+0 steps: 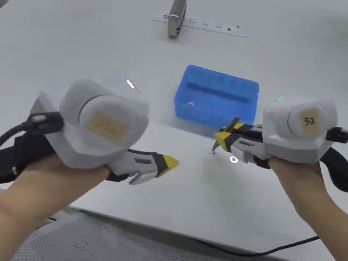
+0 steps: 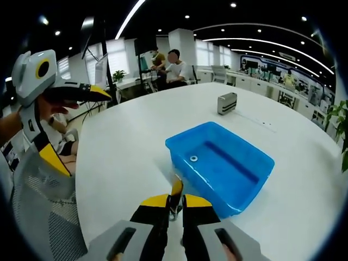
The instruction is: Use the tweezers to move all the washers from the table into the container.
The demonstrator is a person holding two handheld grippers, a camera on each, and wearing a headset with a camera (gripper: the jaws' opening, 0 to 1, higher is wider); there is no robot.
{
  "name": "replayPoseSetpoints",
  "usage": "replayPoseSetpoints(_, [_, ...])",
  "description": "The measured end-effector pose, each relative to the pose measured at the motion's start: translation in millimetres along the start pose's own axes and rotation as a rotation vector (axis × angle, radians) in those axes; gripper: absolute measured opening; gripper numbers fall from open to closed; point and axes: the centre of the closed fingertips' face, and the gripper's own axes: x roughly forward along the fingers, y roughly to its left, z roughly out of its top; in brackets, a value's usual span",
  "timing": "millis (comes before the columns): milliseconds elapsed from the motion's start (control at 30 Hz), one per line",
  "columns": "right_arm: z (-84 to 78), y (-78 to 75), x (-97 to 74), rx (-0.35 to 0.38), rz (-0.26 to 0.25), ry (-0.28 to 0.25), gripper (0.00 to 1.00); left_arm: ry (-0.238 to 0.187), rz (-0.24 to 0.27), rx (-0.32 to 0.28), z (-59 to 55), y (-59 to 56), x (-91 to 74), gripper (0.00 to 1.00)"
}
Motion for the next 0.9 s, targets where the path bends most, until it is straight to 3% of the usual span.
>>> replayPoseSetpoints(333, [1.2, 3.8, 2.5, -0.083, -0.02, 0.017, 0.04, 0.003, 0.005, 0.009, -0.2, -0.4, -0.9, 0.98])
replayPoseSetpoints(567, [2.7, 3.9, 1.9, -0.061, -0.007, 0.02, 0.04, -0.003, 0.014, 0.008, 1.5, 2.9, -1.9, 0.98])
replayPoseSetpoints(733, [13.1, 7.7, -3.8, -0.055, 0.011, 0.002, 0.04, -0.004, 0.017, 0.007, 0.9, 4.8, -2.7, 0.98])
replayPoseSetpoints(900, [37.1, 8.3, -12.0, -0.064, 0.012, -0.046, 0.03, -0.011, 0.022, 0.012, 4.4, 6.8, -2.9, 0.98])
